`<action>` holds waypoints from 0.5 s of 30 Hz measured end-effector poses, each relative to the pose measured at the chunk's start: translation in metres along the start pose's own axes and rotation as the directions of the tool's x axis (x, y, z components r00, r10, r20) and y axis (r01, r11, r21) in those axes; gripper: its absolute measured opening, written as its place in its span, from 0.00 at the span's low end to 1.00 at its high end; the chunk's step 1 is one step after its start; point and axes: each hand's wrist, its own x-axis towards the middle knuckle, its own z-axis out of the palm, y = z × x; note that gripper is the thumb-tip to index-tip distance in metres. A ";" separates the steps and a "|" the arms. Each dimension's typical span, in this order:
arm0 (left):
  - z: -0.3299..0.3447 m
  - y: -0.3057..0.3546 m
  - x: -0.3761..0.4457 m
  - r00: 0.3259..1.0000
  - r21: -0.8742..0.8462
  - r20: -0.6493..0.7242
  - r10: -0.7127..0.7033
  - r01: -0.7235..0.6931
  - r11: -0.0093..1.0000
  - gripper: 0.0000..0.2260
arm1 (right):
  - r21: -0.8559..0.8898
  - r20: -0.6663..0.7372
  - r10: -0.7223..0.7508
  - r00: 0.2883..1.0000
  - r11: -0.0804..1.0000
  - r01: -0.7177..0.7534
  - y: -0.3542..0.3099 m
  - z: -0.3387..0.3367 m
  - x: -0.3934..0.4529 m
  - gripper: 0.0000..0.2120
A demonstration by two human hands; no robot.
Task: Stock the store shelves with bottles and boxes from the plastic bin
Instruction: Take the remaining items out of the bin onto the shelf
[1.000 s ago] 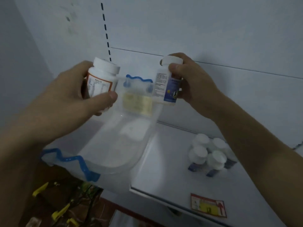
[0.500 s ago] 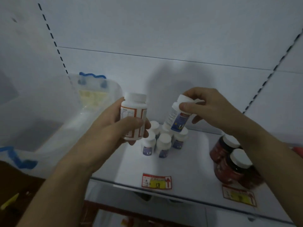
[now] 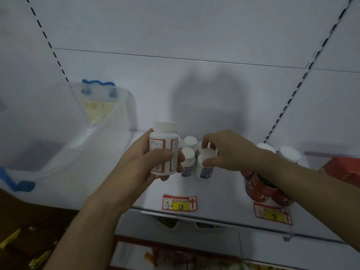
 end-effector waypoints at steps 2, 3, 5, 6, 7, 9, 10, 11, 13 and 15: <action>-0.003 -0.002 -0.001 1.000 -0.019 0.026 -0.008 0.009 1.000 0.23 | -0.022 -0.018 0.023 1.000 0.999 -0.024 0.000 0.009 0.002 0.21; -0.004 -0.003 -0.002 0.999 -0.047 0.042 -0.012 0.014 0.999 0.22 | -0.031 -0.031 0.037 0.999 0.999 -0.038 0.000 0.014 0.003 0.21; -0.003 -0.002 -0.003 0.998 -0.139 0.051 -0.030 0.037 0.990 0.20 | -0.061 -0.068 0.059 0.996 0.996 -0.064 -0.001 0.021 0.005 0.21; -0.002 -0.001 -0.003 0.998 -0.189 0.040 -0.052 0.059 0.980 0.21 | -0.075 -0.091 0.068 0.994 0.994 -0.074 -0.002 0.024 0.005 0.21; -0.001 -0.001 -0.003 0.997 -0.230 0.030 -0.074 0.079 0.970 0.22 | -0.077 -0.109 0.077 0.991 0.993 -0.085 -0.004 0.026 0.005 0.22; 0.002 -0.001 -0.001 0.995 -0.300 0.021 -0.095 0.096 0.949 0.25 | -0.050 -0.140 0.101 0.985 0.993 -0.109 -0.008 0.030 0.000 0.24; 0.006 -0.001 0.000 0.995 -0.316 0.013 -0.097 0.096 0.944 0.23 | -0.035 -0.156 0.118 0.981 0.992 -0.125 -0.010 0.029 -0.004 0.25; 0.009 -0.002 0.004 0.994 -0.313 -0.005 -0.107 0.100 0.944 0.19 | -0.014 -0.182 0.139 0.973 0.990 -0.144 -0.010 0.028 -0.009 0.25; 0.017 -0.006 0.011 0.989 -0.251 -0.039 -0.143 0.129 0.959 0.14 | 0.120 -0.268 0.196 0.943 0.978 -0.169 -0.011 0.022 -0.023 0.21; 0.028 -0.016 0.021 0.991 -0.172 -0.021 -0.134 0.128 0.977 0.15 | 0.422 -0.338 0.297 0.893 0.896 -0.138 -0.012 0.011 -0.044 0.13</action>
